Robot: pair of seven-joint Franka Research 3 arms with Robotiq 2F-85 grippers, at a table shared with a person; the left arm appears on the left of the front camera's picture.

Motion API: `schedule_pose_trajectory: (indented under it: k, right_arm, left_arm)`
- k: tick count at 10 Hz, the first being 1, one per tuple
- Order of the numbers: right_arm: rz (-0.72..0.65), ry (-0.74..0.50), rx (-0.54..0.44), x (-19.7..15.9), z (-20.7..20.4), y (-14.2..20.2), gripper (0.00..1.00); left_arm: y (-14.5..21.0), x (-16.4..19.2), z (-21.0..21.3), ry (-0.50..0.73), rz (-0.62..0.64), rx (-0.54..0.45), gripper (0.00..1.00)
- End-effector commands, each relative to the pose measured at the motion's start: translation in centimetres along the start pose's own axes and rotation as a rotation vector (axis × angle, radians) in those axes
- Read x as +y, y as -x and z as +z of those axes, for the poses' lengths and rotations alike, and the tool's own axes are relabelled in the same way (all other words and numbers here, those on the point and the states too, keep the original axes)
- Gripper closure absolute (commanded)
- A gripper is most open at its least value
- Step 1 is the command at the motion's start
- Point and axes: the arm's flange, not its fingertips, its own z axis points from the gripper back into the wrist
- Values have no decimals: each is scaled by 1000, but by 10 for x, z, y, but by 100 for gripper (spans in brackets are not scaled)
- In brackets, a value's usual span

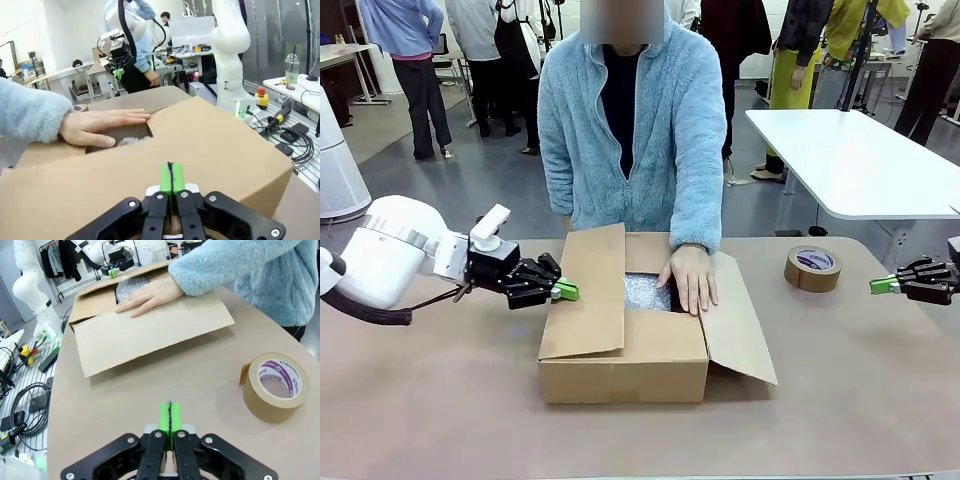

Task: Wrap the clocks to prevent damage.
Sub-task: Push the right (or left) flap of the Package Box to close it.

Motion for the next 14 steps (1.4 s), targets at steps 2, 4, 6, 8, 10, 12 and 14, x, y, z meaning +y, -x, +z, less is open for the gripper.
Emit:
schedule_pose_trajectory:
  k: [2,4,6,8,10,12,14]
  right_arm:
    - [-1,-6,4,1,0,1,99]
    - [-1,-6,4,1,0,1,99]
    - [-1,-6,4,1,0,1,99]
    - [-1,-6,4,1,0,1,99]
    - [-1,-6,4,1,0,1,99]
    - [-1,-6,4,1,0,1,99]
    - [-1,-6,4,1,0,1,99]
  left_arm:
    - [13,0,-13,-51,-44,52,99]
    - [11,5,-3,-113,-76,64,99]
    - [4,3,3,-195,-136,86,99]
    - [-1,2,10,-247,-157,91,99]
    - [0,2,16,-236,-123,78,99]
    - [-4,-4,29,-184,-82,69,99]
    - [-21,16,23,-210,-78,79,99]
